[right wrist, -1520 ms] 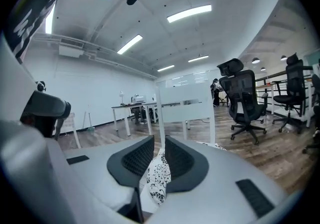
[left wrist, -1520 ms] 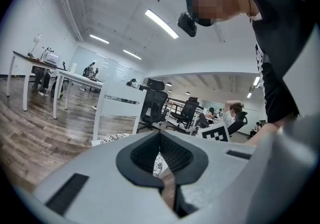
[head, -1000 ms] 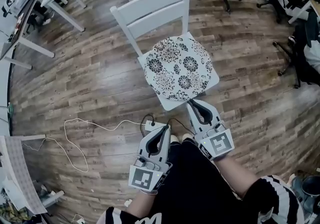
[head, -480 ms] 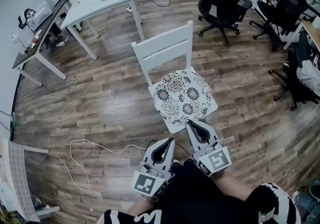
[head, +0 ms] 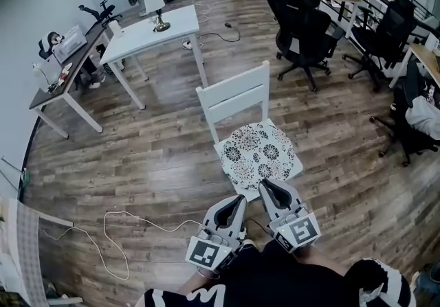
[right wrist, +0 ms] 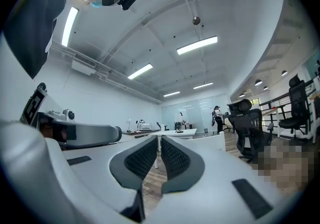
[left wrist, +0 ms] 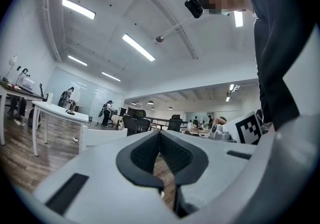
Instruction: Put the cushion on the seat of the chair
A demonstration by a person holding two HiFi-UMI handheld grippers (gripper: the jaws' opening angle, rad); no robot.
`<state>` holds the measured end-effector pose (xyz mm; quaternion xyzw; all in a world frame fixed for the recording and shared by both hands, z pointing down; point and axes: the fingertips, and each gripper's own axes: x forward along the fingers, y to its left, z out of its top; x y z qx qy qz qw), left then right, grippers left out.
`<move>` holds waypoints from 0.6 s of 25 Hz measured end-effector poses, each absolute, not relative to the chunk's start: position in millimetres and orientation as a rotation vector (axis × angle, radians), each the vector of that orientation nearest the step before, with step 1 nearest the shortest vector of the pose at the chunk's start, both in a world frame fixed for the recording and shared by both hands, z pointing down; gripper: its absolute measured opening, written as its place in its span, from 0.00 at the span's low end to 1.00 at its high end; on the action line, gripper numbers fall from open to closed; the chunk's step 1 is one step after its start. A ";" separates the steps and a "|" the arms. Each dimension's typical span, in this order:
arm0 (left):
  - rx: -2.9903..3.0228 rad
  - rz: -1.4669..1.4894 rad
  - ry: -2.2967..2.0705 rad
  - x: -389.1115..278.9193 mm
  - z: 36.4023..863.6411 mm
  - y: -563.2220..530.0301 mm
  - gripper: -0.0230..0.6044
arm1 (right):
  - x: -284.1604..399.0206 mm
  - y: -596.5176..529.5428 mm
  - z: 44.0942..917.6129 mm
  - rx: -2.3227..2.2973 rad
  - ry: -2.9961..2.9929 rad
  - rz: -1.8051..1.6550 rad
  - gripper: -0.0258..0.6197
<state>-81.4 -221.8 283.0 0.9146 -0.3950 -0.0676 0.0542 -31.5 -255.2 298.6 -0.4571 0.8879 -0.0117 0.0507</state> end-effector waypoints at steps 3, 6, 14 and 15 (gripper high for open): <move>2.802 -0.217 -1.217 -83.0 276.1 -218.2 0.05 | -30.9 -252.4 287.1 -1.389 2.697 -0.003 0.10; 2.815 -0.241 -1.250 -87.2 267.6 -212.6 0.05 | -29.9 -247.5 279.0 -1.384 2.698 0.021 0.10; 2.798 -0.275 -1.290 -65.4 260.9 -177.5 0.05 | -19.9 -204.0 267.0 -1.286 2.731 0.071 0.10; 2.794 -0.272 -1.290 -60.4 261.9 -171.4 0.05 | -17.9 -195.4 268.1 -1.269 2.738 0.067 0.10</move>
